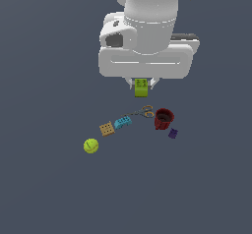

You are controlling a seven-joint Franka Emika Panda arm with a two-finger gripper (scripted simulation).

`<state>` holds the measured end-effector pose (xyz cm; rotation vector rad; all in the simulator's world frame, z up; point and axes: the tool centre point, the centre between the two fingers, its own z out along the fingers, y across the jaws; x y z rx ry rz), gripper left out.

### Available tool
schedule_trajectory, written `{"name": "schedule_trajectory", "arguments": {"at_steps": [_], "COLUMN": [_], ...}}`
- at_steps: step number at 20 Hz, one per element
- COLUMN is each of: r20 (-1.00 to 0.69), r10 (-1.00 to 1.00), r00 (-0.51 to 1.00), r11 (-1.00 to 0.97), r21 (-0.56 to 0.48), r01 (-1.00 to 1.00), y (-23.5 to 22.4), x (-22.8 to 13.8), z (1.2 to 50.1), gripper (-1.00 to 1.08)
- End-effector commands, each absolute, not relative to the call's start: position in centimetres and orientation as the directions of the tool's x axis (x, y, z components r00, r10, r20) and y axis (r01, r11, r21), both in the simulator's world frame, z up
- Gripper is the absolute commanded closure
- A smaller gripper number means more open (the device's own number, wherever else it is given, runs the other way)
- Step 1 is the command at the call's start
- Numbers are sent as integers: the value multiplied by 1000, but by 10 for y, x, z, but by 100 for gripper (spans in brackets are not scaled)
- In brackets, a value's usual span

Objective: Pick up a designated object from a clutter of objects.

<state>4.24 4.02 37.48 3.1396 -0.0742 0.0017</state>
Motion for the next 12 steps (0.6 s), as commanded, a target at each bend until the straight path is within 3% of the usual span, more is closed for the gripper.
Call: {"name": "schedule_trajectory", "arguments": {"at_steps": [1, 12], "r20": [0, 0], "r10": [-48, -48], "r00": [999, 999], "r11": [-999, -999], "r21": [1, 0], "r01": [-48, -48], "y": [50, 65], "x": [45, 51], "z": [388, 410], "gripper": [108, 108]}}
